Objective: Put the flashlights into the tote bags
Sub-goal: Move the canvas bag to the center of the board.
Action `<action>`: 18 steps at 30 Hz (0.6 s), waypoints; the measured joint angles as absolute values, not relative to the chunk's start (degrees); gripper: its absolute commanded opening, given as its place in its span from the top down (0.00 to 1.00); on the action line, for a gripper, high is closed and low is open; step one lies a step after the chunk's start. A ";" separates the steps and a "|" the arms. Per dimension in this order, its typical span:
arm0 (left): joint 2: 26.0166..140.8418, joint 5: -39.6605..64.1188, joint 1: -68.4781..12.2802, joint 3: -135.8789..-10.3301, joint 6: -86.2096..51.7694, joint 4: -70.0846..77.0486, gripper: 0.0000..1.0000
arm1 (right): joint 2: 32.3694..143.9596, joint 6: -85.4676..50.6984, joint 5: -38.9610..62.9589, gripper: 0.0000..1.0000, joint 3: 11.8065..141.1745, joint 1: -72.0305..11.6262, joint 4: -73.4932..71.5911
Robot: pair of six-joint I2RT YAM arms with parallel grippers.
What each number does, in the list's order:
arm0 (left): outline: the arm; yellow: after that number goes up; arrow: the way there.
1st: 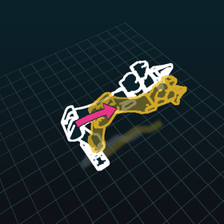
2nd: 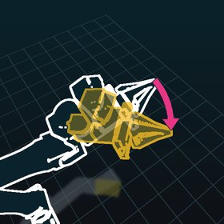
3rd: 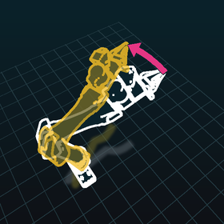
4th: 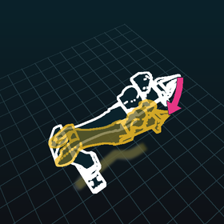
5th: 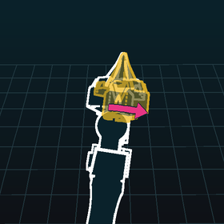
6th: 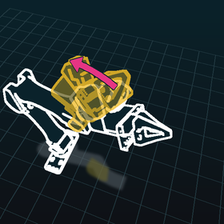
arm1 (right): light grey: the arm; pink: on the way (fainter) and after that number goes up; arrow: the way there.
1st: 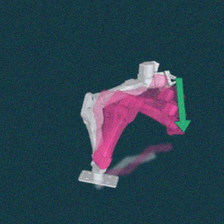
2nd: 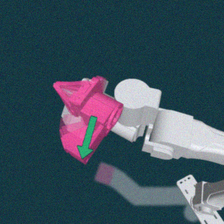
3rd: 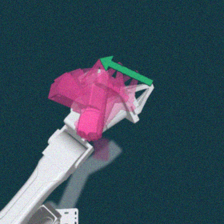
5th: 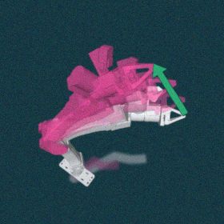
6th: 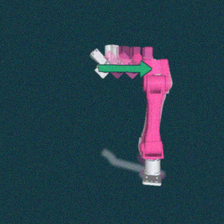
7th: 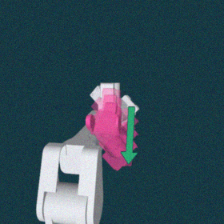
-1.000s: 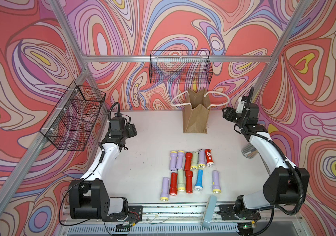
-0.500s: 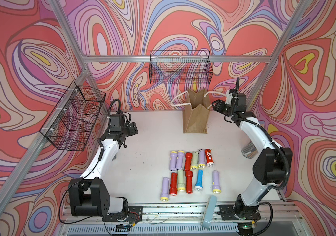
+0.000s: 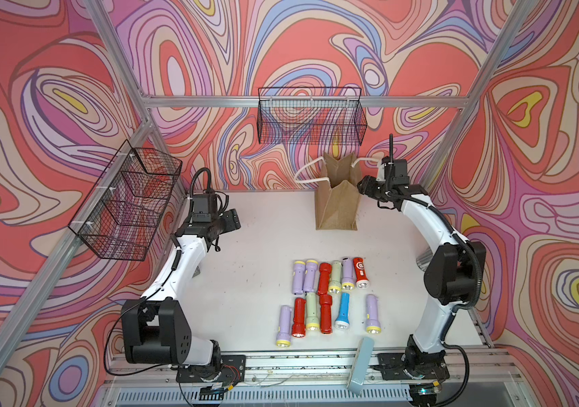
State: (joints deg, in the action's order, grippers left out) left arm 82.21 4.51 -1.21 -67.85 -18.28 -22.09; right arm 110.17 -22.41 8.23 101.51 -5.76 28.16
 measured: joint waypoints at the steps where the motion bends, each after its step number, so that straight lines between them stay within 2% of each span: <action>1: 82.21 4.47 -1.30 -67.85 -18.28 -22.13 0.22 | 110.67 -22.22 8.21 0.47 102.02 -5.91 28.23; 6: 81.10 3.81 -1.56 -67.09 -18.72 -21.30 0.22 | 113.03 -21.91 8.49 0.66 104.40 -6.48 28.71; 10: 79.00 3.18 -1.56 -66.00 -19.22 -20.86 0.22 | 113.36 -21.67 8.88 0.86 105.41 -7.03 29.34; 13: 78.61 2.90 -1.56 -66.00 -19.57 -20.73 0.22 | 113.36 -21.71 9.30 0.98 105.71 -7.55 29.47; 18: 78.61 2.72 -1.56 -65.95 -20.05 -20.73 0.22 | 113.38 -21.52 10.24 1.00 105.75 -8.75 29.65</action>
State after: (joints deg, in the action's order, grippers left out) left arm 78.61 2.72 -1.56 -65.95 -20.05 -20.73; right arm 113.38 -21.52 10.24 105.75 -8.75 29.65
